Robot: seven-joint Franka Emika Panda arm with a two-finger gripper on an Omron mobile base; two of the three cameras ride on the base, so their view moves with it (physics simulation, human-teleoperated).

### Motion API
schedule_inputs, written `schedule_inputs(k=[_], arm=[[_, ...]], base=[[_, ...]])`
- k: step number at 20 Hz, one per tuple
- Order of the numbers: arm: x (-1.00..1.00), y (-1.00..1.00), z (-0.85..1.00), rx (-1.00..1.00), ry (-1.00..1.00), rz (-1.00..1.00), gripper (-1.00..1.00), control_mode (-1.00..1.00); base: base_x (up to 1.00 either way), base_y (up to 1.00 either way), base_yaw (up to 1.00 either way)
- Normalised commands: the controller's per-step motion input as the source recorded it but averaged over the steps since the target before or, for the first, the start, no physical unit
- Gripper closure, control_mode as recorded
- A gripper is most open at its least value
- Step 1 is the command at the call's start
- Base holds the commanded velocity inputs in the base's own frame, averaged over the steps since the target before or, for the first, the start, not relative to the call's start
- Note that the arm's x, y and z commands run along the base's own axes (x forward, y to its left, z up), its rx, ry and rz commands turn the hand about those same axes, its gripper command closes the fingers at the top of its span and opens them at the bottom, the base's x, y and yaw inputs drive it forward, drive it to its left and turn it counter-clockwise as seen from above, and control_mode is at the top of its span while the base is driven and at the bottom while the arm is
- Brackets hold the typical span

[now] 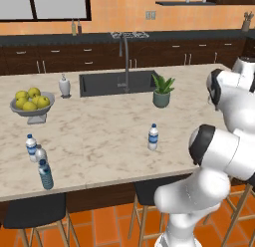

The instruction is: Move the plastic bottles in the middle to the plastics group, and the glass bottles in the middle to the glass group.

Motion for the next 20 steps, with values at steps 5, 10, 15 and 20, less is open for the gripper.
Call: schedule_inputs(k=[5, 10, 15, 20], arm=[[0.12, 0.99, 0.02, 0.0, 0.0, 0.24, -1.0, -1.0], [0.14, 0.95, 0.0, 0.0, 0.0, 0.23, -1.0, -1.0], [0.38, 0.87, -0.02, 0.0, 0.02, 0.21, -1.0, -1.0], [0.24, 0.68, -0.11, 0.01, 0.13, 0.07, -1.0, -1.0]], base=[[0.0, 0.0, 0.0], [0.0, 0.0, 0.0], [0.0, 0.0, 0.0], [0.0, 0.0, 0.0]])
